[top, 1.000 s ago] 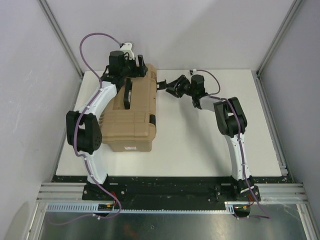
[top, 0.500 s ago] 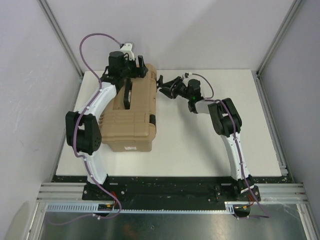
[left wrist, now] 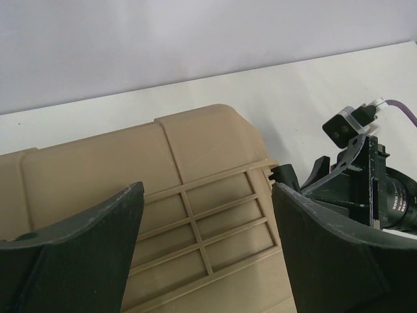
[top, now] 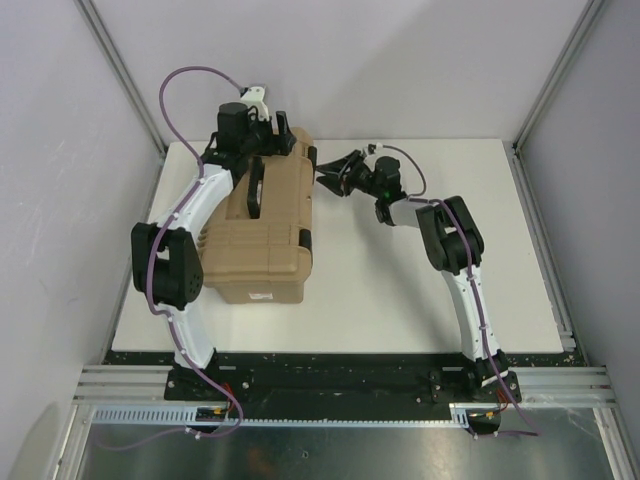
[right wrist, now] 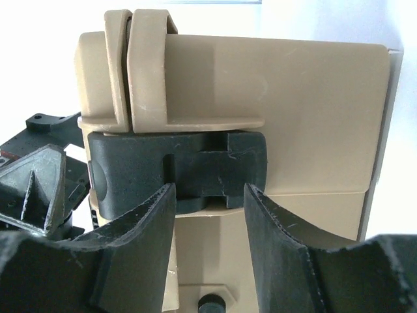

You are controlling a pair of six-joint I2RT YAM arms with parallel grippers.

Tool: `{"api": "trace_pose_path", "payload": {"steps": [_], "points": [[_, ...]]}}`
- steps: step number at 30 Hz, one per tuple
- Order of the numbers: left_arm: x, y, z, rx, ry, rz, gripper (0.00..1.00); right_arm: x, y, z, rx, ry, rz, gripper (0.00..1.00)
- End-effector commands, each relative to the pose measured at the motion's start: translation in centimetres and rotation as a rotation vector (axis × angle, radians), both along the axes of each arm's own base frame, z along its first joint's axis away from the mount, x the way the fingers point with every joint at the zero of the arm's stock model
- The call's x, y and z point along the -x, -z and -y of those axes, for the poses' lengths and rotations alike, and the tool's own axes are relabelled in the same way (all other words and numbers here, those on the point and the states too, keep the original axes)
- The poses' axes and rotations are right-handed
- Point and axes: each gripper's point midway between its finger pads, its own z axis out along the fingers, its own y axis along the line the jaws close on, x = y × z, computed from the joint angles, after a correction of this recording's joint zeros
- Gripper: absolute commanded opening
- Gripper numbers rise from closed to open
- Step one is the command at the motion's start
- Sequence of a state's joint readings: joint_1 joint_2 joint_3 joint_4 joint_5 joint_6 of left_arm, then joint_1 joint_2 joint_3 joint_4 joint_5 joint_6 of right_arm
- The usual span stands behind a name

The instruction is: Pack the tool kit

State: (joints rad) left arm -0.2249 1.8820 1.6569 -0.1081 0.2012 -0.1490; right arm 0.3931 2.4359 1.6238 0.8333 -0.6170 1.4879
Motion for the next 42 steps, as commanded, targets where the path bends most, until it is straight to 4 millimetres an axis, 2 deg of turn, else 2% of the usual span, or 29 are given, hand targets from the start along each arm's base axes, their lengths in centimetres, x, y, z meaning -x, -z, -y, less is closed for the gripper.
{"api": "trace_pose_path", "payload": {"steps": [1, 7, 13, 17, 22, 26, 32, 42], "points": [[2.3, 4.1, -0.1, -0.018, -0.006, -0.177, 0.84, 0.7, -3.8, -1.2, -0.048, -0.030, 0.056, 0.52], [2.4, 4.0, -0.3, -0.016, -0.016, -0.178, 0.83, 0.4, -2.6, -0.5, -0.140, 0.037, -0.027, 0.48], [2.5, 3.8, -0.3, -0.009, -0.019, -0.177, 0.83, 0.5, -1.0, -0.4, -0.171, 0.072, -0.081, 0.65], [2.6, 3.8, -0.2, -0.006, -0.020, -0.180, 0.83, 0.5, -0.6, -0.2, -0.244, 0.096, -0.107, 0.70], [2.7, 3.7, -0.4, -0.006, -0.023, -0.179, 0.82, 0.3, -1.4, 0.1, -0.385, 0.125, -0.128, 0.59], [2.7, 3.5, -0.4, -0.008, -0.025, -0.174, 0.82, 0.4, -1.0, -0.1, -0.456, 0.147, -0.162, 0.50], [2.8, 3.3, -0.4, -0.008, -0.024, -0.169, 0.81, 0.5, -1.1, -0.1, -0.520, 0.155, -0.162, 0.44], [2.9, 3.3, -0.4, -0.008, -0.023, -0.169, 0.81, 0.9, -3.4, 0.9, -0.564, 0.157, -0.075, 0.34]]}}
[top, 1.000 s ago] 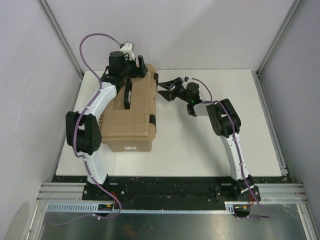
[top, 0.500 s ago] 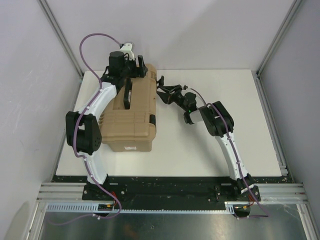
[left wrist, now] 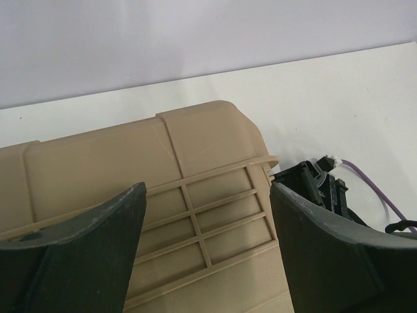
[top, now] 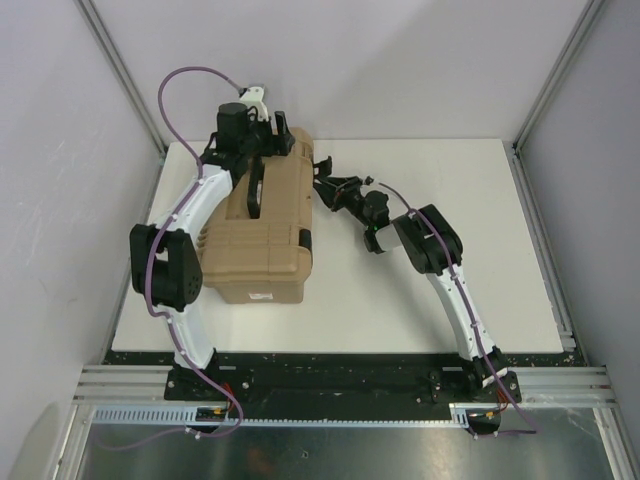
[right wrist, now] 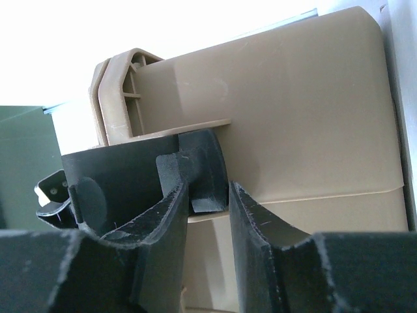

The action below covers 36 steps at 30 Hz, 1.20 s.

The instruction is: Pack the tool kit

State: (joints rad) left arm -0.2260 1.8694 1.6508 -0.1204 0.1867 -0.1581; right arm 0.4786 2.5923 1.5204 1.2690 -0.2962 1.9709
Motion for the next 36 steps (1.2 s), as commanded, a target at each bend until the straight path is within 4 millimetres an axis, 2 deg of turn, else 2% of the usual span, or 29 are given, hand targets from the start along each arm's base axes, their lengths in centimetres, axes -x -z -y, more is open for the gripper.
{"api": "trace_pose_path", "payload": {"steps": [1, 11, 17, 20, 27, 31, 36], "points": [[2.6, 3.4, -0.2, -0.008, -0.008, -0.160, 0.81, 0.9, -5.8, 1.6, -0.144, 0.034, 0.175, 0.34], [2.5, 3.6, -0.3, -0.007, -0.017, -0.167, 0.81, 1.3, -7.1, 3.3, -0.091, 0.083, 0.254, 0.33], [2.5, 3.8, -0.4, -0.007, -0.021, -0.170, 0.81, 1.4, -7.9, 3.6, -0.066, 0.097, 0.288, 0.33], [2.5, 3.8, -0.3, -0.007, -0.022, -0.172, 0.81, 1.1, -7.6, 3.6, -0.045, 0.095, 0.277, 0.34], [2.4, 3.9, -0.3, -0.002, -0.025, -0.174, 0.81, 0.7, -5.3, 2.9, -0.022, 0.067, 0.204, 0.52], [2.3, 4.0, -0.2, 0.003, -0.027, -0.179, 0.81, 0.6, -5.5, 2.0, -0.031, 0.038, 0.207, 0.53], [2.2, 4.2, -0.2, 0.007, -0.031, -0.184, 0.81, 0.6, -5.8, 0.7, -0.059, 0.006, 0.207, 0.48]]}}
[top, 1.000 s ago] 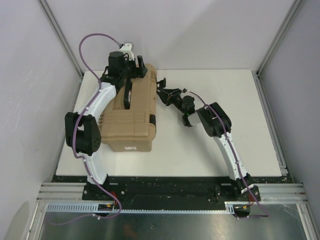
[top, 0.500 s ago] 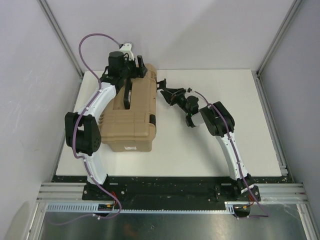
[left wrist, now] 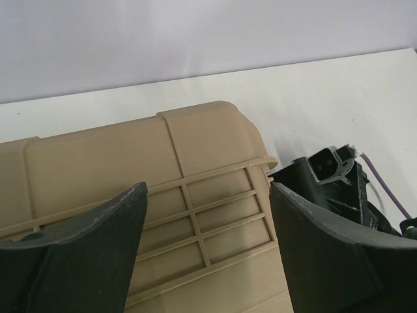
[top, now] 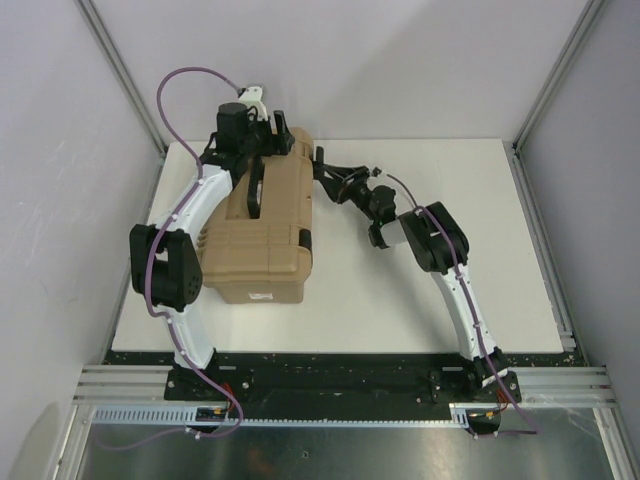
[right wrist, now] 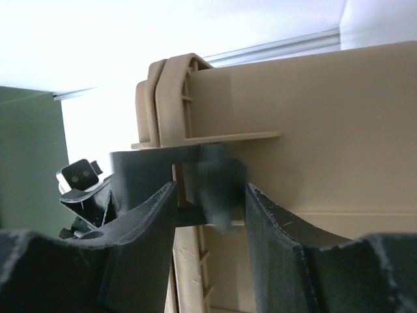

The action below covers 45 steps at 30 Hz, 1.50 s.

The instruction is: Pack the tool kit

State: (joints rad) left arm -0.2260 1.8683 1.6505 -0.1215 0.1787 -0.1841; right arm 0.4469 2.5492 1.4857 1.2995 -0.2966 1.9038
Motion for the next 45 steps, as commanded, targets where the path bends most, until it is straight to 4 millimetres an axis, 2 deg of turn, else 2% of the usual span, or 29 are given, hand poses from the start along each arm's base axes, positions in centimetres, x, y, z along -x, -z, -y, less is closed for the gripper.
{"api": "trace_pose_path", "payload": {"steps": [1, 9, 17, 22, 31, 37, 45], "points": [[2.2, 4.2, -0.2, -0.012, -0.013, -0.174, 0.81, 1.1, -4.1, -1.4, -0.088, -0.049, 0.129, 0.46], [2.3, 4.1, -0.2, -0.012, -0.014, -0.173, 0.80, 1.4, -4.7, -1.8, -0.074, -0.062, 0.152, 0.39], [2.3, 4.1, -0.2, -0.017, -0.013, -0.171, 0.80, 1.5, -5.9, -1.4, 0.003, -0.046, 0.190, 0.38], [2.3, 4.2, -0.3, -0.019, -0.015, -0.172, 0.80, 1.4, -6.7, -1.0, 0.080, -0.039, 0.205, 0.39], [2.1, 4.5, -0.6, -0.028, -0.032, -0.174, 0.80, 1.3, -6.8, -1.1, 0.260, -0.043, 0.197, 0.38], [2.1, 4.5, -0.7, -0.035, -0.036, -0.173, 0.80, 1.6, -7.8, -1.4, 0.393, -0.037, 0.256, 0.50], [2.1, 4.7, -0.6, -0.038, -0.030, -0.176, 0.80, 1.7, -8.6, -2.7, 0.522, -0.059, 0.303, 0.55]]}}
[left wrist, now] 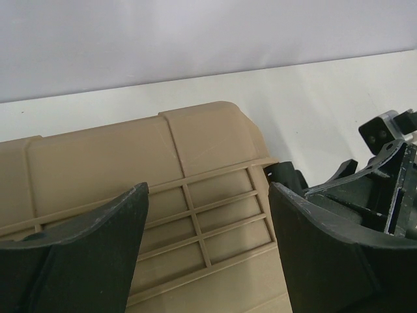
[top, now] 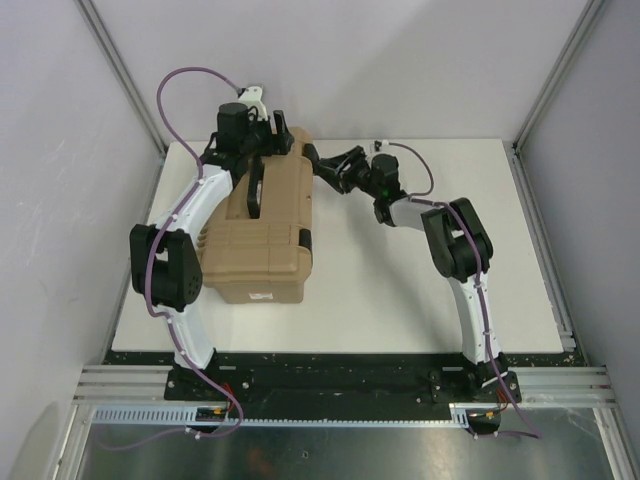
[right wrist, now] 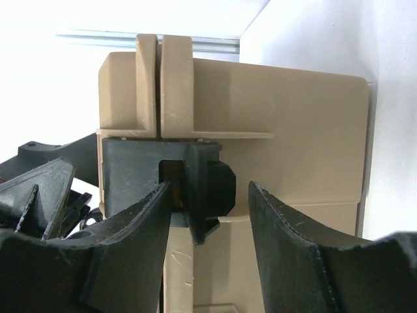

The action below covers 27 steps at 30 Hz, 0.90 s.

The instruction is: Pack the tool kit

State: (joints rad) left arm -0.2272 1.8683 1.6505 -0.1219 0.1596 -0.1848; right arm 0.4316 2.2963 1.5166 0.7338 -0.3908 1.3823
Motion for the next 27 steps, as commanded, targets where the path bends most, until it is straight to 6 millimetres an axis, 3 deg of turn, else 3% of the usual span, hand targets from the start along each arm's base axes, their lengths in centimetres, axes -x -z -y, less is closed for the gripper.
{"api": "trace_pose_path", "payload": {"steps": [1, 8, 16, 27], "points": [[2.3, 4.7, -0.3, -0.032, -0.013, -0.177, 0.80, 1.5, -6.7, -2.2, 0.037, -0.072, 0.173, 0.55], [2.3, 4.8, -0.3, -0.038, -0.013, -0.177, 0.80, 1.5, -6.2, -2.9, 0.076, -0.091, 0.153, 0.56], [2.3, 4.8, -0.3, -0.047, -0.013, -0.173, 0.80, 2.0, -1.7, -2.1, 0.150, -0.069, 0.034, 0.61], [2.2, 4.8, -0.3, -0.051, -0.012, -0.171, 0.80, 2.3, 1.6, -1.2, 0.190, -0.055, -0.048, 0.61]]}}
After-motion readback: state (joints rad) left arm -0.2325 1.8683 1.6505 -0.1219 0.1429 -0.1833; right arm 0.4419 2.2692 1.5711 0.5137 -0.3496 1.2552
